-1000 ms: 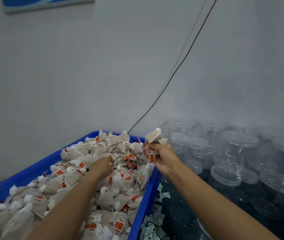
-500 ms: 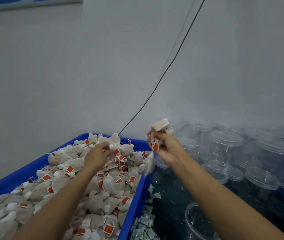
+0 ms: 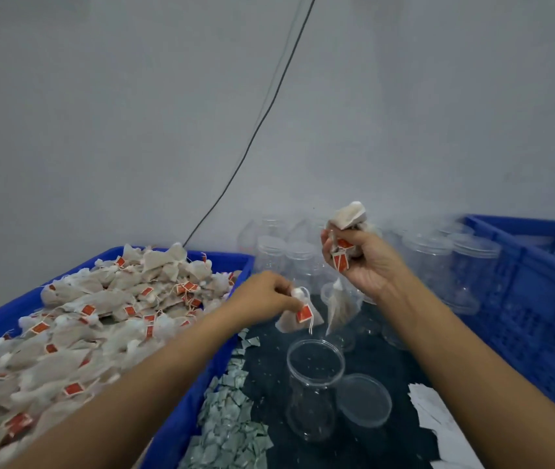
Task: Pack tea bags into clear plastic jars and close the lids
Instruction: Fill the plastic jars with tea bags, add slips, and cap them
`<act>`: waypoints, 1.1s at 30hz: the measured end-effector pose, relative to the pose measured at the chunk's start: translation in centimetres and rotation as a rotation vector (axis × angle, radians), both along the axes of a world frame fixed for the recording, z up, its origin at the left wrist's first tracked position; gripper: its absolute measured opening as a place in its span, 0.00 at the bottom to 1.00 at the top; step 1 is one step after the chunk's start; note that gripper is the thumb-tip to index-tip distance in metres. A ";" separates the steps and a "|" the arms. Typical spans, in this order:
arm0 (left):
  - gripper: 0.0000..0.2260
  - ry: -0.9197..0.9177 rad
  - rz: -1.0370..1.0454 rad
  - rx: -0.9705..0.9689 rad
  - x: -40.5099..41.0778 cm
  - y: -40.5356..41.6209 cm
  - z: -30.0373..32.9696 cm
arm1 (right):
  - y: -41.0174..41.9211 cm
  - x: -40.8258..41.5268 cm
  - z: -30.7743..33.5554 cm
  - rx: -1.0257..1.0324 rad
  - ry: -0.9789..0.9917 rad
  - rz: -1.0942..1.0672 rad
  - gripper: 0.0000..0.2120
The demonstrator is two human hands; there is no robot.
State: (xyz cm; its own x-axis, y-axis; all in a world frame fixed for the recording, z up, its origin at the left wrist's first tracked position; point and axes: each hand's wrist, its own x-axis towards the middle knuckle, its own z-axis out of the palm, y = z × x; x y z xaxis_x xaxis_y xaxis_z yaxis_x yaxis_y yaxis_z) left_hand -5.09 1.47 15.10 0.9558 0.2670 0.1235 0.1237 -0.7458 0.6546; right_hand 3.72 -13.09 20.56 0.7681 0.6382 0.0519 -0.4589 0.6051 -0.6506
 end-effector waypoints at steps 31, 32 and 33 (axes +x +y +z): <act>0.01 -0.345 0.062 -0.186 0.0 -4.9 -4.1 | -2.7 -0.8 -4.6 0.074 0.120 -0.090 0.08; 0.01 -0.336 0.059 -0.187 0.0 -4.8 -4.1 | -2.8 -0.6 -4.7 0.092 0.140 -0.108 0.08; 0.01 -0.322 0.055 -0.181 0.0 -4.6 -4.0 | -2.8 -0.4 -4.9 0.111 0.154 -0.131 0.09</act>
